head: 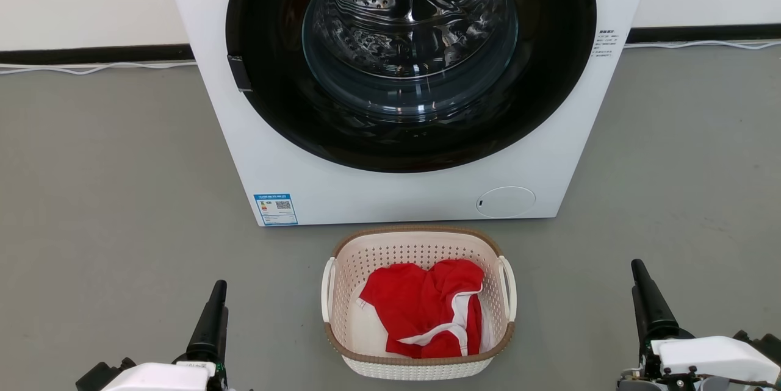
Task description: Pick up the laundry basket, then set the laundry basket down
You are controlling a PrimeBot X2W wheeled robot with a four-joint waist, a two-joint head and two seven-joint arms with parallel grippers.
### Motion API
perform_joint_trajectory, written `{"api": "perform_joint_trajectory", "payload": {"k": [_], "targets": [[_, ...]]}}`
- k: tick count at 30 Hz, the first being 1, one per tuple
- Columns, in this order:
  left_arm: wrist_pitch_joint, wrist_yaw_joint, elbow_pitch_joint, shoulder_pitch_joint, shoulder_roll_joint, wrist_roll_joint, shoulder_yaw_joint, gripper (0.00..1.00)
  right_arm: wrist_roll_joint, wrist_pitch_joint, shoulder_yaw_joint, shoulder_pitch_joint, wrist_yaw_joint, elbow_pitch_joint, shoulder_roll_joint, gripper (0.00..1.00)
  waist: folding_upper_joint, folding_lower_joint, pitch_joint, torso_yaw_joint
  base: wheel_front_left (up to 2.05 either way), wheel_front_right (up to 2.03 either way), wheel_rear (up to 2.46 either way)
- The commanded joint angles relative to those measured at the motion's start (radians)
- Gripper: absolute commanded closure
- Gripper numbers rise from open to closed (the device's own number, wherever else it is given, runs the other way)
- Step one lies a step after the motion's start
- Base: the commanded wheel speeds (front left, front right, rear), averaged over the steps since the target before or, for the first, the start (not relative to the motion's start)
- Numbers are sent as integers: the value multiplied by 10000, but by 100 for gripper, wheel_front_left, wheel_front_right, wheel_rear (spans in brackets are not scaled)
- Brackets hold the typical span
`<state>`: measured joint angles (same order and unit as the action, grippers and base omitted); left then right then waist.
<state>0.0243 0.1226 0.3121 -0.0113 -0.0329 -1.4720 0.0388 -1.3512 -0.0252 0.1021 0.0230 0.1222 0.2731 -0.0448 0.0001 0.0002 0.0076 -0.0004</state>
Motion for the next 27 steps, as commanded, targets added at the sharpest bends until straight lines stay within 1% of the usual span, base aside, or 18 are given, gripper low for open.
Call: {"api": "perform_joint_trajectory", "payload": {"k": [1,2,3,8,13,21,27], "targets": [[-111,23,-209,-388,-91,261,61,0,362,122,-39,344,27,-329,-118,0,-1,-2,2,-5,0,0,0],[-141,24,-200,-386,-88,375,75,0,559,152,-26,345,28,-347,-111,0,-1,-2,2,-7,0,0,0],[-199,25,-181,-387,-87,654,95,0,1012,210,-14,344,29,-385,-116,0,-1,-2,4,-12,0,0,0],[-346,28,-136,-398,-83,1445,222,0,2067,357,-9,353,32,-427,-129,0,-1,-2,7,-25,0,0,0],[-493,31,-154,-414,-78,2332,326,0,2955,504,-114,367,35,-406,-174,0,-1,-2,7,-38,0,0,0],[-729,36,-365,-395,-86,3809,238,0,4349,739,-169,394,40,-428,-250,0,-1,-2,24,-43,0,0,0],[-904,40,-446,-331,-106,4700,186,0,5443,915,-232,443,44,-396,-326,0,-1,-2,17,-49,0,0,0]]}}
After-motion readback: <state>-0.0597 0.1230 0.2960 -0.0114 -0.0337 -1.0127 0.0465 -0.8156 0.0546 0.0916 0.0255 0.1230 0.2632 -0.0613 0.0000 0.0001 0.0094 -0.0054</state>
